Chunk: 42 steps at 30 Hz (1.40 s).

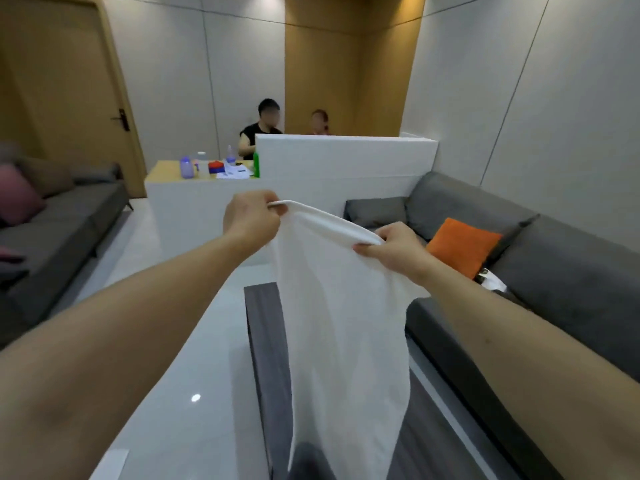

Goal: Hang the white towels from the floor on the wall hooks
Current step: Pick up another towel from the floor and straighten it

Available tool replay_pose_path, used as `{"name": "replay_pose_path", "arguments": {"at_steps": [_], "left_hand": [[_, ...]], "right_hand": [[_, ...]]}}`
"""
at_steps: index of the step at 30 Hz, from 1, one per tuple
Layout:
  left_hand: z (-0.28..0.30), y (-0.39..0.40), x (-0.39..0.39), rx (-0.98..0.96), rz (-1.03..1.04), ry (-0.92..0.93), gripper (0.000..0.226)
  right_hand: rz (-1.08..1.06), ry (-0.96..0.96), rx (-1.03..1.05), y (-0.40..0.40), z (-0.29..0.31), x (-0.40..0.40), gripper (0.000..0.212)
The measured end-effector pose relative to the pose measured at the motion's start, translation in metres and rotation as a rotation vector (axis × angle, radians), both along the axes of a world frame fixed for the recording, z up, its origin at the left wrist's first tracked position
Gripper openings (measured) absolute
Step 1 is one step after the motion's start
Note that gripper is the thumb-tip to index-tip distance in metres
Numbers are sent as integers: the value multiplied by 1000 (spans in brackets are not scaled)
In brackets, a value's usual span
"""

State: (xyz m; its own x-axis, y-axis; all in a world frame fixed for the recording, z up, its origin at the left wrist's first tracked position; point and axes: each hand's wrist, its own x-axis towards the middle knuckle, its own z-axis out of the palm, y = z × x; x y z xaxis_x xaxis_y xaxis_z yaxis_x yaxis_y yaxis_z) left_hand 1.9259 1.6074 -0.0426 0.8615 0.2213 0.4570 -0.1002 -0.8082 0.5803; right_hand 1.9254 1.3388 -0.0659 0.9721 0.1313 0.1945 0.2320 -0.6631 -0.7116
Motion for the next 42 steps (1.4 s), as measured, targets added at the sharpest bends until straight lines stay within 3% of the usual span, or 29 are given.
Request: {"name": "replay_pose_path", "arguments": {"at_steps": [4, 11, 19, 24, 27, 32, 37, 42], "left_hand": [[-11, 30, 24, 2, 136, 46, 14], [-18, 75, 115, 64, 228, 57, 14], [12, 124, 261, 86, 225, 22, 16], [34, 138, 306, 142, 254, -82, 20], [32, 131, 302, 140, 285, -92, 21], [-2, 97, 246, 132, 359, -74, 20], [-77, 44, 158, 106, 411, 46, 17], [-164, -16, 70, 58, 387, 219, 18]], "right_hand": [[69, 3, -2, 2, 5, 54, 42], [-52, -113, -295, 40, 7, 182, 25], [-217, -223, -315, 79, 31, 324, 13], [-258, -361, -240, 78, 45, 364, 19], [-229, -444, -220, 70, 41, 363, 20], [-144, -423, -166, 38, 3, 327, 31], [-48, -333, -152, -12, -70, 250, 39], [-45, -151, -256, -74, -159, 168, 31]]}}
